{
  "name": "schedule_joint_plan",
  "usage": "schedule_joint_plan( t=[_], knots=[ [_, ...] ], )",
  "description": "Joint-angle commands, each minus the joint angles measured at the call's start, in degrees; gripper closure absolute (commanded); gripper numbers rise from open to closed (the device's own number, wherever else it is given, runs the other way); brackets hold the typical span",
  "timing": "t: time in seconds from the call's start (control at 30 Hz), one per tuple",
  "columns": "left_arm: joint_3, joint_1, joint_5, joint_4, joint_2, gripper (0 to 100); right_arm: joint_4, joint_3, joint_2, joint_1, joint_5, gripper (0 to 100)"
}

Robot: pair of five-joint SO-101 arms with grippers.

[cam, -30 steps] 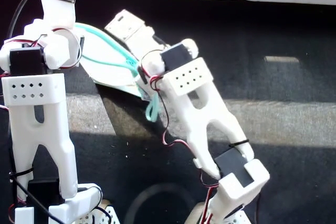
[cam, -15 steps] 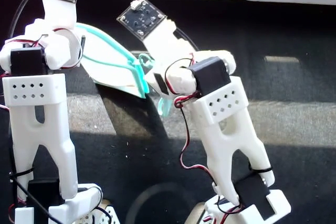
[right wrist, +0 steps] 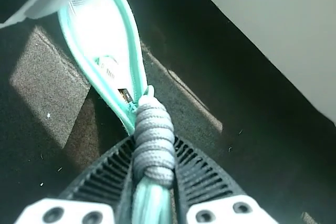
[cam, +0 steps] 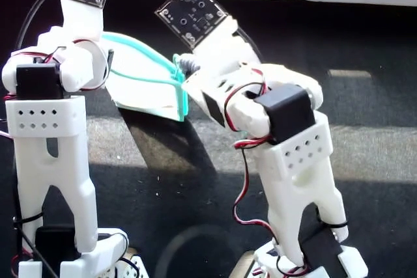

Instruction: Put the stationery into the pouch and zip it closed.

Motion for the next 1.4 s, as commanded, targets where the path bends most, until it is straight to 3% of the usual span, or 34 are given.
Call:
schedule_joint_plan(
  t=[0.0,0.4,0.6,0.9,1.07,1.37],
  knots=[
    [-0.7,2.0,0.3,1.0,-0.3,99,0.1,-2.9,-2.3,0.9,-0.1,99.2],
    [-0.2,1.9,0.3,1.0,-0.3,99,-0.4,1.3,5.2,0.9,-0.4,98.7],
    [-0.2,1.7,0.3,1.1,-0.3,99,-0.9,1.6,9.5,0.9,-0.4,84.9],
    [-0.2,1.6,0.3,1.1,-0.3,99,-1.2,1.3,16.8,0.9,-0.2,84.9],
    [-0.2,1.6,0.3,1.1,-0.3,99,-0.4,1.3,16.8,0.9,-0.2,91.1],
    [-0.2,1.6,0.3,1.0,-0.3,99,5.4,1.6,16.8,1.8,-0.6,76.6]
  ],
)
